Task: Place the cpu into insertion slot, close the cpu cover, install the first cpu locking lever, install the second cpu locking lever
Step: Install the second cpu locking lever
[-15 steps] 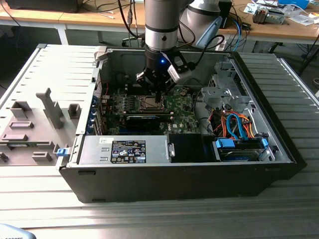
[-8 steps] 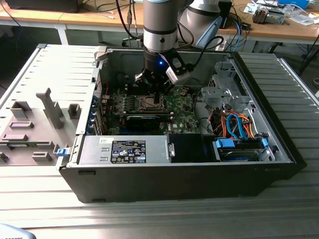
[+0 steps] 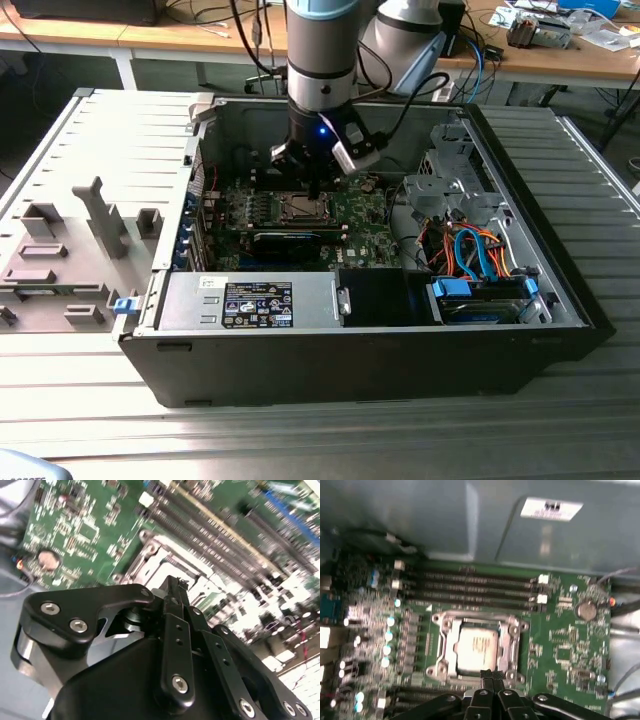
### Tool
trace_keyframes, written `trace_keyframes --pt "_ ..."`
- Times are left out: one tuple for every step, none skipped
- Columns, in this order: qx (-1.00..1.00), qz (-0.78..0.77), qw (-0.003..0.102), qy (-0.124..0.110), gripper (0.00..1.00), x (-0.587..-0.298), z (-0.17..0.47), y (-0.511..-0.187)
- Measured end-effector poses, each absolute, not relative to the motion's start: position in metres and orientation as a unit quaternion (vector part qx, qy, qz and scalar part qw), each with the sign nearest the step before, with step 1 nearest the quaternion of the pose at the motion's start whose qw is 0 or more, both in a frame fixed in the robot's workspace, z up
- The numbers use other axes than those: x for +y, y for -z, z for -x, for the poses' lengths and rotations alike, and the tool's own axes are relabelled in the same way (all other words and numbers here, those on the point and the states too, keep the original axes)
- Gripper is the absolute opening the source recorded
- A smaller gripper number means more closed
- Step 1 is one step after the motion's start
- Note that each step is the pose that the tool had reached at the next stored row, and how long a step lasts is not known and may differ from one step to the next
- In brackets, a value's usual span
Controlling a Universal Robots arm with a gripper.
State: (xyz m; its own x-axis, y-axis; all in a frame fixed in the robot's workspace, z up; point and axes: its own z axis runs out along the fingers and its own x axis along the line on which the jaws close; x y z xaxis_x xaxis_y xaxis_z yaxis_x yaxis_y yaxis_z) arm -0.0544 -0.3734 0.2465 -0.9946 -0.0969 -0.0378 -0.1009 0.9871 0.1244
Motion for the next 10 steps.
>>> trace_keyframes --pt "0.996 0.049 0.016 -0.073 0.11 -0.374 0.054 -0.246" --pt "0.995 0.049 0.017 -0.085 0.11 -0.375 0.054 -0.247" --pt "0.994 0.049 0.017 -0.096 0.11 -0.376 0.054 -0.247" --pt "0.993 0.049 0.018 -0.103 0.11 -0.378 0.054 -0.246" --pt "0.993 0.049 0.018 -0.105 0.11 -0.379 0.054 -0.247" --pt "0.993 0.049 0.018 -0.105 0.11 -0.379 0.054 -0.246" --pt "0.993 0.049 0.018 -0.105 0.11 -0.38 0.054 -0.246" --pt "0.993 0.049 0.018 -0.105 0.11 -0.382 0.055 -0.246" --pt "0.993 0.049 0.018 -0.105 0.11 -0.386 0.055 -0.246" --pt "0.993 0.049 0.018 -0.105 0.11 -0.389 0.056 -0.246"
